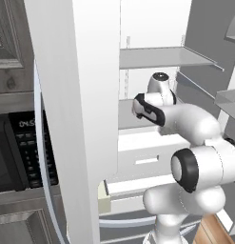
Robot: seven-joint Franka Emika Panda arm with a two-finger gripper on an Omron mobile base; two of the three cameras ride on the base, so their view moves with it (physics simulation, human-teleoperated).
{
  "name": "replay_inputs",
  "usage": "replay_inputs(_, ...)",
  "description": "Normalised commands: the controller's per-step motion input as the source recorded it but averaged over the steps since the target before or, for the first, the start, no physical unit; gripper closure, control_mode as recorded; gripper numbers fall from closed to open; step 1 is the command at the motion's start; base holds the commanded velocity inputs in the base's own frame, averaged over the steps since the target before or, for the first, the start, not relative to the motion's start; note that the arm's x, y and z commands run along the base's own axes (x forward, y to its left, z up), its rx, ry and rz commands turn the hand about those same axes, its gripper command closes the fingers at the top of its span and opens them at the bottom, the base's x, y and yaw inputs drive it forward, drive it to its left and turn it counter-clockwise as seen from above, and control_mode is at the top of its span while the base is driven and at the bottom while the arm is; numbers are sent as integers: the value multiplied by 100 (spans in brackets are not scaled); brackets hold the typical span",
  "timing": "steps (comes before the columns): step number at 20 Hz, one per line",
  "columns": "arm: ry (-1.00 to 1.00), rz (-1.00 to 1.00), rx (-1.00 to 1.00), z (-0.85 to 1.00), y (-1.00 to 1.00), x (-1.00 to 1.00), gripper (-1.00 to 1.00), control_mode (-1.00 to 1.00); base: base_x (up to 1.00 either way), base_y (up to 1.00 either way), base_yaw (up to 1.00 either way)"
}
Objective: Retrieve the sausage and cheese from the fridge and place them on the cutting board on the counter.
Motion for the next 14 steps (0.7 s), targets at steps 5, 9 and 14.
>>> replay_inputs(5,2,-8,5,-18,0,51,-100,-100,0,0,0)
replay_inputs(9,0,-14,1,-18,9,48,-100,-100,0,0,0)
replay_inputs(14,0,-12,0,-37,9,45,-100,-100,0,0,0)
